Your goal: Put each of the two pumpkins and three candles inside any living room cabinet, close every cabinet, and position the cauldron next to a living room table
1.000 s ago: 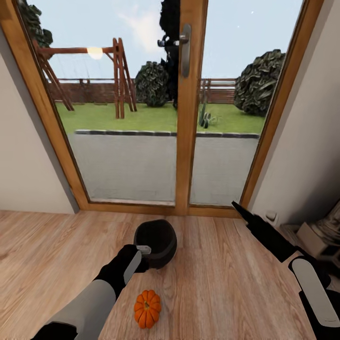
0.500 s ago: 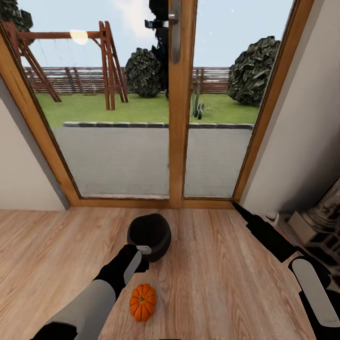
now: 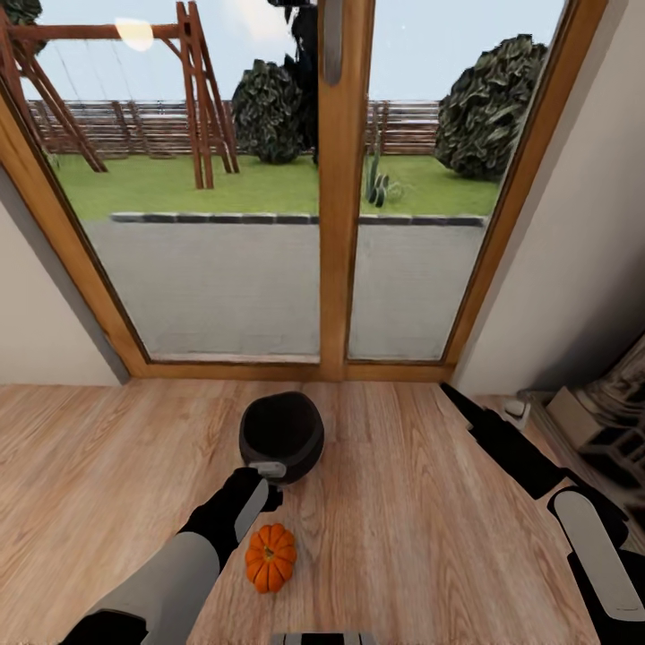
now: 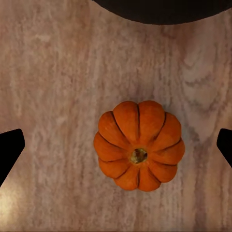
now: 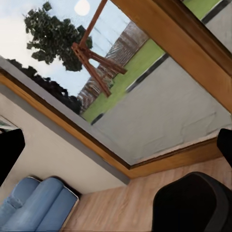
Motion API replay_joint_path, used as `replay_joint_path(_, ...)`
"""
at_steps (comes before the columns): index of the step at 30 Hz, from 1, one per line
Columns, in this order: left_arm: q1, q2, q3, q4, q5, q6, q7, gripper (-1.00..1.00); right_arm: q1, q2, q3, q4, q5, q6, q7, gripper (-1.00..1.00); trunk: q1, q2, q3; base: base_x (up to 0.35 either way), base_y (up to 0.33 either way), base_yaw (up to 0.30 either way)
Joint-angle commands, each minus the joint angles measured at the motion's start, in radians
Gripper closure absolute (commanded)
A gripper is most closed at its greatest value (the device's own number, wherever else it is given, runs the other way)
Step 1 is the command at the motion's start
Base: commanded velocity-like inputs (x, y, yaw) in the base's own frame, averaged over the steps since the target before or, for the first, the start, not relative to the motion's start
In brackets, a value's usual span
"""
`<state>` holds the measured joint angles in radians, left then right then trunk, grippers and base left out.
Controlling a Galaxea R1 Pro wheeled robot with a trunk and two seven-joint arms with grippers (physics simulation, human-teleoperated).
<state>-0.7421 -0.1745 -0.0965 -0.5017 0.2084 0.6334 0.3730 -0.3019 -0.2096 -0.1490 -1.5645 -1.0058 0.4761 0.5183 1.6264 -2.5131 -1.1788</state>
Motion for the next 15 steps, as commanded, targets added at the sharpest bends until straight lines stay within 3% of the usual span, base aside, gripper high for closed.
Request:
replay_joint_path(1,0.000,0.000,-0.003,0.000,0.010,0.001,0.009,-1.00,0.000,0.000,-0.001,0.000,-0.008,0.009,0.008,-1.00,0.000,-0.001,-0.005,0.000,0.000,0.000)
replay_joint_path(8,0.000,0.000,-0.003,0.006,0.010,-0.064,0.009,-1.00,0.005,-0.001,-0.001,0.000,-0.007,0.009,0.039,-1.00,0.003,-0.002,-0.032,0.000,0.000,0.000)
replay_joint_path(15,0.000,0.000,-0.009,0.006,0.009,-0.070,0.009,-1.00,0.006,-0.001,-0.006,0.001,-0.007,0.009,0.040,-1.00,0.006,-0.004,-0.059,0.000,0.000,0.000)
